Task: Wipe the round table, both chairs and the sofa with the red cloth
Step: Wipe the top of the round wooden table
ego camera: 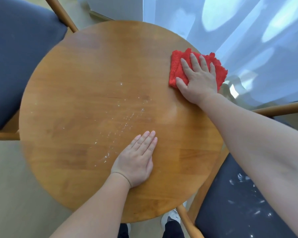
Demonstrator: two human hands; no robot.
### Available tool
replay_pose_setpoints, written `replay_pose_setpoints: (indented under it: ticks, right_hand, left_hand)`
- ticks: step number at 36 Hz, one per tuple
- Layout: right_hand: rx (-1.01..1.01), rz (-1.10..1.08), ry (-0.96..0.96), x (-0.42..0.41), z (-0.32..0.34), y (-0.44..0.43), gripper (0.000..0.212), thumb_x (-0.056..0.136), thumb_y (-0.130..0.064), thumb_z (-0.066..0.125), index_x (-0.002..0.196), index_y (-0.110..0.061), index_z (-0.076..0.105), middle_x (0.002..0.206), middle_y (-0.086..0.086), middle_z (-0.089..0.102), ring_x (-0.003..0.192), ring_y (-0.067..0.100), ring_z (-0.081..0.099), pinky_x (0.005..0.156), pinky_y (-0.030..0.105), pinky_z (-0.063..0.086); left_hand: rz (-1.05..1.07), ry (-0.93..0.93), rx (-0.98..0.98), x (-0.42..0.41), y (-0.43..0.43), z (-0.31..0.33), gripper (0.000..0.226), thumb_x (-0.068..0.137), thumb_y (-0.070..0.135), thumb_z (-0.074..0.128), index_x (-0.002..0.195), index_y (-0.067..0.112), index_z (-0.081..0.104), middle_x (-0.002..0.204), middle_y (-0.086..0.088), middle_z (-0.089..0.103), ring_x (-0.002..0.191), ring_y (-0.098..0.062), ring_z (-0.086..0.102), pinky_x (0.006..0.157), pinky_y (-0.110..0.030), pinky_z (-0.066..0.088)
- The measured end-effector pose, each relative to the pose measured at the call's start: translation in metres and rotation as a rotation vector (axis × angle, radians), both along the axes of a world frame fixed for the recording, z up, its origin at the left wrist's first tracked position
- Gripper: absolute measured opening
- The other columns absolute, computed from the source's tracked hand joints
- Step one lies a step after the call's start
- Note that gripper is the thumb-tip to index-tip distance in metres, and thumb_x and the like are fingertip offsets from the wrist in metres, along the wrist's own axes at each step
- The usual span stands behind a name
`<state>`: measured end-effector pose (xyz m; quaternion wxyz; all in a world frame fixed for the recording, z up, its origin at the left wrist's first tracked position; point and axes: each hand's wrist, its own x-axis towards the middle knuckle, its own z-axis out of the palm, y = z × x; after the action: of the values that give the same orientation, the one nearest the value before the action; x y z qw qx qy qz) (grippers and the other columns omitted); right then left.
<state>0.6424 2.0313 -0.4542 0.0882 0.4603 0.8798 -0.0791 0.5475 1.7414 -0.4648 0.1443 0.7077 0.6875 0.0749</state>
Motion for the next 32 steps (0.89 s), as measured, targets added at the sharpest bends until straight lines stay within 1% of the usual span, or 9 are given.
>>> replay_pose_setpoints:
  ticks: [4,6,10,13,18,21,24,28,32]
  right_hand:
    - [-0.013,0.061,0.015,0.009,0.000,-0.027,0.069,0.089,-0.062,0.022,0.153,-0.036,0.018,0.163,-0.001,0.008,0.149,0.026,0.003,0.119,0.051,0.001]
    - [-0.014,0.081,0.025,0.017,0.000,-0.047,0.070,0.088,-0.062,0.023,0.152,-0.034,0.021,0.162,0.000,0.011,0.149,0.026,0.006,0.119,0.050,0.002]
    - [-0.028,0.078,0.012,0.037,0.000,-0.087,0.070,0.089,-0.062,0.024,0.152,-0.032,0.023,0.162,0.001,0.013,0.149,0.026,0.007,0.119,0.050,0.004]
    - [-0.051,0.052,-0.007,0.054,0.000,-0.117,0.071,0.089,-0.064,0.021,0.153,-0.033,0.020,0.162,-0.001,0.010,0.149,0.026,0.004,0.119,0.050,0.002]
    - [-0.067,0.012,-0.018,0.078,-0.002,-0.155,0.071,0.090,-0.065,0.021,0.153,-0.033,0.018,0.162,-0.001,0.009,0.149,0.026,0.003,0.119,0.050,0.001]
    - [-0.064,0.001,-0.026,0.084,-0.001,-0.168,0.072,0.089,-0.065,0.018,0.153,-0.032,0.018,0.162,0.001,0.009,0.149,0.026,0.004,0.119,0.050,0.000]
    - [-0.063,-0.003,-0.048,0.084,0.001,-0.169,0.073,0.088,-0.066,0.014,0.153,-0.033,0.014,0.162,0.000,0.005,0.149,0.026,0.000,0.120,0.049,-0.002]
    - [-0.082,-0.004,-0.079,0.087,0.004,-0.177,0.074,0.087,-0.066,0.010,0.154,-0.033,0.008,0.162,-0.001,0.000,0.149,0.025,-0.004,0.119,0.048,-0.005]
    - [-0.114,0.035,-0.092,0.094,0.005,-0.217,0.072,0.089,-0.065,0.012,0.153,-0.032,0.005,0.162,0.000,-0.002,0.149,0.026,-0.005,0.119,0.048,-0.006]
  left_hand:
    - [0.003,-0.004,0.000,0.000,-0.001,0.000,0.052,0.091,0.022,0.035,0.138,0.003,0.044,0.147,-0.011,0.037,0.139,-0.022,0.030,0.112,-0.037,0.026]
    - [0.004,-0.004,-0.004,-0.001,-0.001,0.000,0.052,0.091,0.022,0.035,0.138,0.004,0.045,0.147,-0.010,0.038,0.138,-0.022,0.032,0.112,-0.037,0.026]
    - [-0.002,-0.010,0.008,-0.001,0.001,-0.001,0.051,0.090,0.021,0.036,0.137,0.003,0.046,0.147,-0.011,0.039,0.137,-0.022,0.034,0.111,-0.038,0.028]
    - [-0.003,-0.002,0.007,0.000,0.000,0.000,0.052,0.090,0.022,0.036,0.137,0.003,0.046,0.147,-0.011,0.039,0.137,-0.022,0.034,0.111,-0.038,0.027]
    - [0.001,0.005,0.003,-0.002,0.000,0.000,0.052,0.090,0.022,0.035,0.137,0.003,0.047,0.146,-0.011,0.040,0.137,-0.022,0.034,0.112,-0.037,0.025]
    - [0.003,0.017,0.002,0.001,-0.001,0.000,0.051,0.090,0.022,0.035,0.136,0.003,0.048,0.145,-0.012,0.041,0.136,-0.023,0.036,0.112,-0.037,0.024]
    - [-0.011,0.016,0.019,0.000,-0.007,0.005,0.048,0.091,0.020,0.036,0.134,0.003,0.049,0.143,-0.012,0.044,0.134,-0.024,0.039,0.112,-0.037,0.023]
    - [0.039,0.023,0.050,-0.012,-0.040,0.014,0.047,0.091,0.019,0.037,0.133,0.002,0.051,0.142,-0.012,0.046,0.133,-0.024,0.042,0.112,-0.037,0.024]
    - [0.112,0.041,0.018,-0.029,-0.083,0.022,0.047,0.090,0.019,0.037,0.131,0.002,0.053,0.140,-0.013,0.048,0.131,-0.024,0.044,0.112,-0.036,0.025]
